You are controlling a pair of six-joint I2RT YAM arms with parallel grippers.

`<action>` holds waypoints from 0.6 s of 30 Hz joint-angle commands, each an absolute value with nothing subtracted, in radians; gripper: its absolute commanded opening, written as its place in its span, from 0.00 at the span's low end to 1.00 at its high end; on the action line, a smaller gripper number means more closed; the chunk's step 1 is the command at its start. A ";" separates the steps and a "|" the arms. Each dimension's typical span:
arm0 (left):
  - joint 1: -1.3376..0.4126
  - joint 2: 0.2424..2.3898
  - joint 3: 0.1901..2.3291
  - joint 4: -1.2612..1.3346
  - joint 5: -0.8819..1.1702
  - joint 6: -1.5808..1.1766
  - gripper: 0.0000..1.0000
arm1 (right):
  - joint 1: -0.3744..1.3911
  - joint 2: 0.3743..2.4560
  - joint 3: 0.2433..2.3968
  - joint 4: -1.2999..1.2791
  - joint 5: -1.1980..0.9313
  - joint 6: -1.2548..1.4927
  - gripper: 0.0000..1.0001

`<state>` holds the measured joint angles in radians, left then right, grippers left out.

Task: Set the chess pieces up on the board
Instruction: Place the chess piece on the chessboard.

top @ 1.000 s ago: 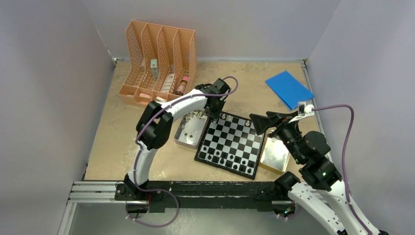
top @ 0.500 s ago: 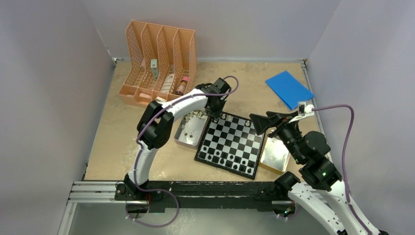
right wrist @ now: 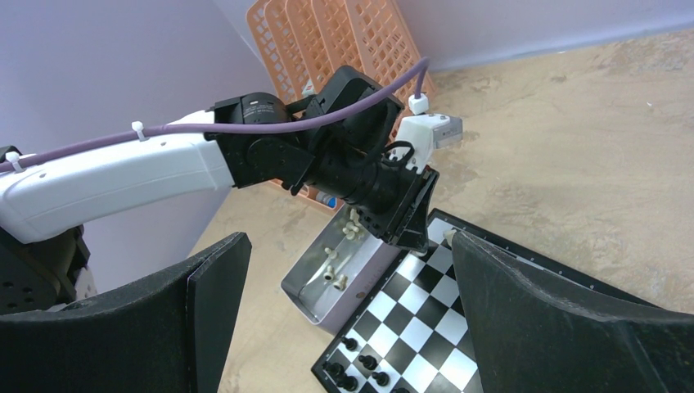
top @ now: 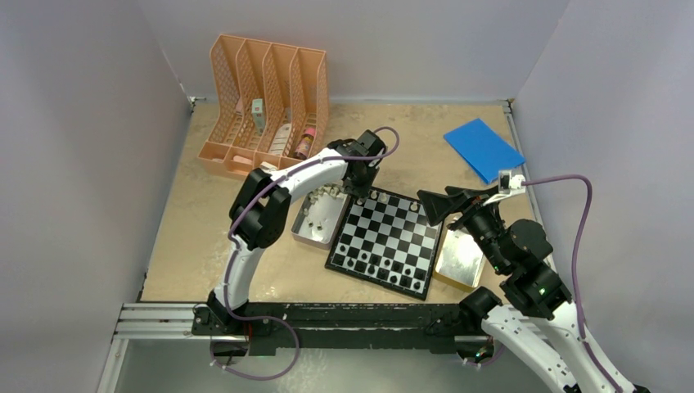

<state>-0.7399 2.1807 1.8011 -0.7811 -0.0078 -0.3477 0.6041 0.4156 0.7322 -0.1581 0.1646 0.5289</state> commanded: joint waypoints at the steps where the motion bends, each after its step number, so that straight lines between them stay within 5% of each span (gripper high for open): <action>1: -0.738 2.169 1.848 -0.775 -0.005 -0.336 0.22 | 0.609 0.405 0.735 -0.099 0.156 0.508 0.95; 18: -0.737 2.047 1.817 -0.752 0.019 -0.357 0.22 | 0.609 0.406 0.735 -0.098 0.155 0.507 0.95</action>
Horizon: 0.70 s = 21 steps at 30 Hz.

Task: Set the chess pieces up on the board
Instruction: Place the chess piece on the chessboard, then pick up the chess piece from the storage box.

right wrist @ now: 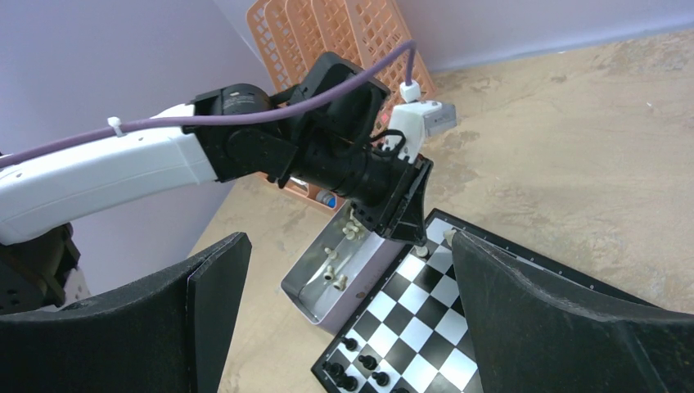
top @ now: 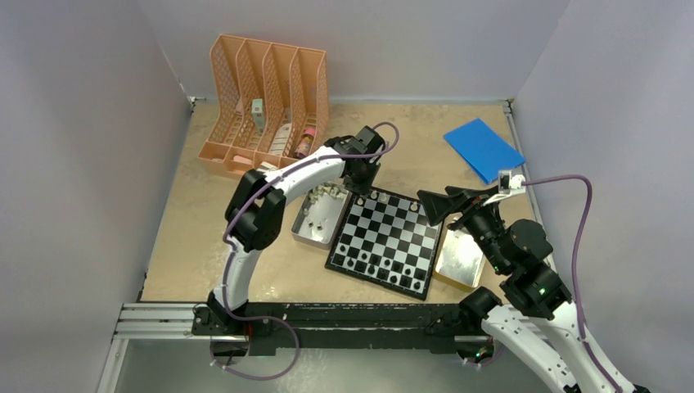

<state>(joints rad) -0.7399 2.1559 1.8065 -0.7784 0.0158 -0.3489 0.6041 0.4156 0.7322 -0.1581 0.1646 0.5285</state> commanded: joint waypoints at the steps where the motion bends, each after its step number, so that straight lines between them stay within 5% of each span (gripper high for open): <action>1: -0.738 2.036 1.812 -0.752 0.013 -0.359 0.22 | 0.609 0.406 0.735 -0.099 0.155 0.507 0.95; 21: -0.655 1.788 1.489 -0.766 -0.195 -0.439 0.22 | 0.609 0.405 0.733 -0.097 0.147 0.509 0.95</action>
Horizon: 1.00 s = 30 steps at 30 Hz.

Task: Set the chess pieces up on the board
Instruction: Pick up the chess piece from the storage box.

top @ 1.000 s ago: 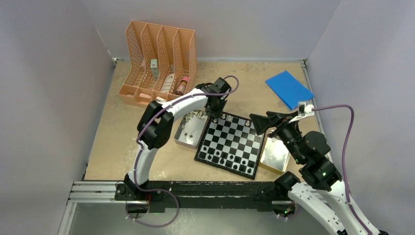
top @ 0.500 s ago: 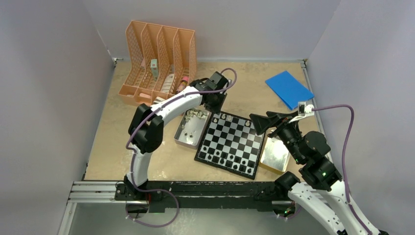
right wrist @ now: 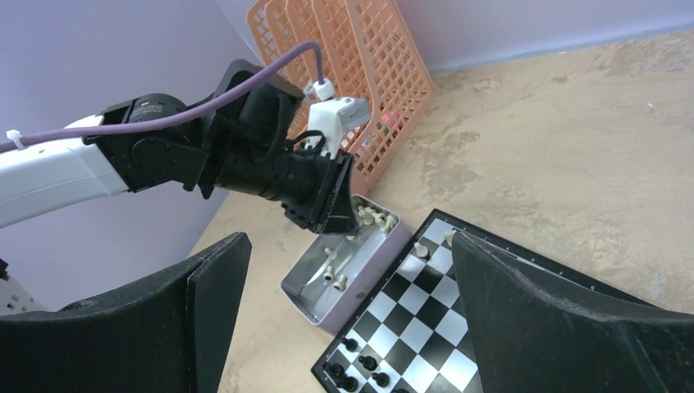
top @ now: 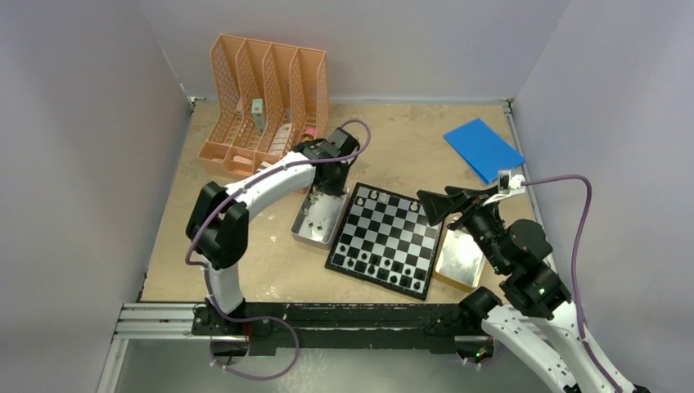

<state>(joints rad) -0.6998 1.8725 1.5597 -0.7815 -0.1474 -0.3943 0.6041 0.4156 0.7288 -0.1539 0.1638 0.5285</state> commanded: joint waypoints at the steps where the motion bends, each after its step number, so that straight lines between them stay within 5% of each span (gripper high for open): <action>1: -0.645 1.781 1.467 -0.764 -0.198 -0.442 0.22 | 0.610 0.405 0.733 -0.097 0.147 0.509 0.95; 30: -0.567 1.930 1.473 -0.666 -0.287 -0.317 0.23 | 0.609 0.413 0.734 -0.094 0.150 0.505 0.95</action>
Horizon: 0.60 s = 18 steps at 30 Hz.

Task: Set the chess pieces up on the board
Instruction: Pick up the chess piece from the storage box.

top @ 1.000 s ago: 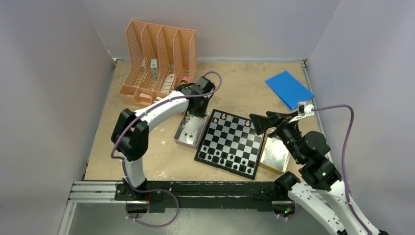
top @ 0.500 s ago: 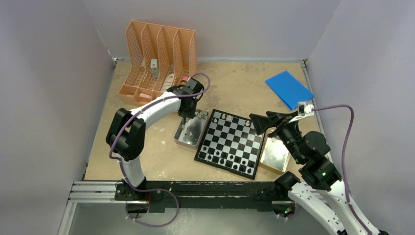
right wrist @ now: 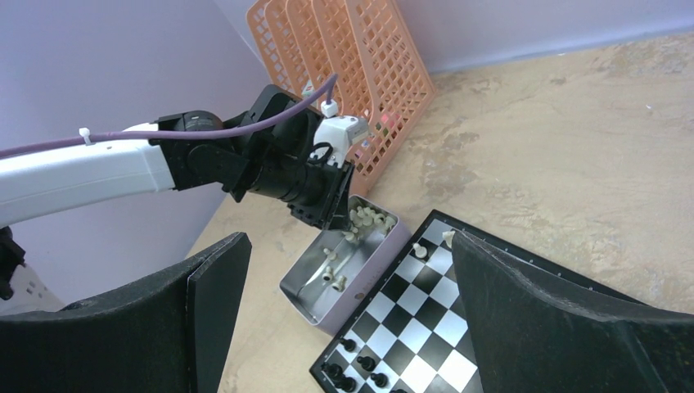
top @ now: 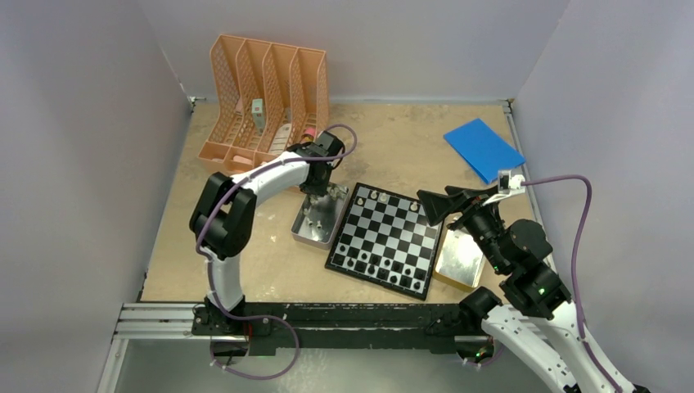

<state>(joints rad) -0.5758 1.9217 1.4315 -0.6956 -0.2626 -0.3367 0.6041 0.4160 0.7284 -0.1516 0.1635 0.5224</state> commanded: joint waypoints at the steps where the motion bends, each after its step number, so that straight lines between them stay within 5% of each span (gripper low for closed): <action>1: -0.567 1.934 1.473 -0.666 -0.286 -0.319 0.23 | 0.609 0.413 0.734 -0.094 0.150 0.506 0.95; 18: -0.567 1.962 1.470 -0.664 -0.249 -0.319 0.16 | 0.609 0.412 0.730 -0.094 0.149 0.507 0.95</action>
<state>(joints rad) -0.5758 1.9644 1.4361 -0.6914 -0.2584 -0.3294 0.6041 0.4160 0.7284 -0.1513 0.1635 0.5228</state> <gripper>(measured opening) 0.173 0.951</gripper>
